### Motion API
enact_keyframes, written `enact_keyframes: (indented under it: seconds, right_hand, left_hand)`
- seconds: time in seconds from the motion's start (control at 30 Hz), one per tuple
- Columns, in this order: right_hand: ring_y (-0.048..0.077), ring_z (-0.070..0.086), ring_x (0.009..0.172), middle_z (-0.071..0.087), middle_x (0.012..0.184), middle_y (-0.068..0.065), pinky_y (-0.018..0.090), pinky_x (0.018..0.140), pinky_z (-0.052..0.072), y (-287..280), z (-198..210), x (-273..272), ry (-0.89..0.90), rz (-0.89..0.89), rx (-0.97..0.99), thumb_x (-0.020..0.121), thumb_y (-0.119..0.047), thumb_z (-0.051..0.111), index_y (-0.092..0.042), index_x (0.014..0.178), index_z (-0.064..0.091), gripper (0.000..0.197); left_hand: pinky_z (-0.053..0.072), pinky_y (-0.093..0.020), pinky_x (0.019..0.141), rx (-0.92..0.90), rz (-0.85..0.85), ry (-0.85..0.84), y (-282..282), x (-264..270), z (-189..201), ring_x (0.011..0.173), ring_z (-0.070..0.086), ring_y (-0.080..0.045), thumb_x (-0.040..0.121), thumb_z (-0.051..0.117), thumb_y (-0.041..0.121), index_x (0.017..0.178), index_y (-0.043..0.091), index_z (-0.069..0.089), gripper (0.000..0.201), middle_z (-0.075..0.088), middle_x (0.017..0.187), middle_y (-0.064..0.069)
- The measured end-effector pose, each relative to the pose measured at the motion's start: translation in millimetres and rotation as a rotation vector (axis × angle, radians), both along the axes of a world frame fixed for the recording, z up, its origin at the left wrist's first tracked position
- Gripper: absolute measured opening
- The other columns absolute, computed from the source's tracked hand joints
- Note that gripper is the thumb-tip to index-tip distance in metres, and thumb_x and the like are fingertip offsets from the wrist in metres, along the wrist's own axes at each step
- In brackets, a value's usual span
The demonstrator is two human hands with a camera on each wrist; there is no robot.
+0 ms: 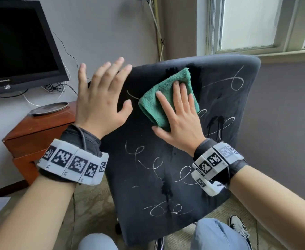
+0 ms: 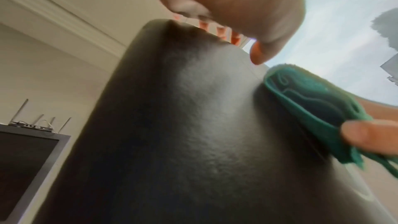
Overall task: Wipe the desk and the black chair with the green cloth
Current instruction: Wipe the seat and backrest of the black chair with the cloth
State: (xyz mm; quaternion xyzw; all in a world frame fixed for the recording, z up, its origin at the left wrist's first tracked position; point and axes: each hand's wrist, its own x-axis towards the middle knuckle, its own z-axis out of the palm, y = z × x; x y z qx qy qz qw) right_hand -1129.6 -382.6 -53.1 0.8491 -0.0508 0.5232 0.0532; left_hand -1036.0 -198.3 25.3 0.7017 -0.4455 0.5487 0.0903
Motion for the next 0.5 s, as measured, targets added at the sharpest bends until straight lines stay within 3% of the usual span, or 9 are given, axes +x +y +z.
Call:
enact_keyframes:
  seconds: [0.13,0.23,0.37,0.5]
  right_hand:
    - [0.045,-0.003,0.141,0.001,0.153,0.031,0.057,0.111,0.006,21,23,3,-0.048,0.115,0.209,0.076,-0.065,0.045,-0.025,0.148,0.008,0.09]
    - [0.038,-0.015,0.143,-0.013,0.155,0.024,0.052,0.113,-0.002,20,42,2,-0.088,0.187,0.386,0.082,-0.058,0.035,-0.031,0.15,0.008,0.078]
    - [0.035,-0.009,0.145,-0.008,0.157,0.018,0.048,0.115,0.0,-16,65,12,-0.199,0.075,0.506,0.09,-0.042,0.034,-0.033,0.149,0.02,0.061]
    - [0.041,-0.002,0.144,-0.002,0.155,0.025,0.049,0.116,0.001,-36,48,33,-0.325,0.053,0.55,0.09,-0.032,0.039,-0.023,0.149,0.023,0.062]
  left_hand:
    - [0.027,-0.055,0.103,-0.031,0.022,0.08,4,5,-4,0.12,0.035,-0.028,0.078,0.043,0.048,0.144,0.017,0.029,0.074,0.04,0.143,-0.007]
    - [0.03,-0.048,0.093,-0.019,0.052,0.082,-3,12,-5,0.118,0.03,-0.027,0.071,0.052,0.056,0.146,0.019,0.023,0.09,0.031,0.143,-0.003]
    - [0.033,-0.051,0.091,-0.024,0.066,0.126,-9,25,-1,0.116,0.028,-0.027,0.064,0.078,0.043,0.145,0.021,0.021,0.101,0.027,0.138,-0.001]
    - [0.033,-0.051,0.09,-0.034,0.089,0.16,-15,33,0,0.114,0.028,-0.026,0.063,0.08,0.041,0.144,0.025,0.02,0.102,0.028,0.136,-0.001]
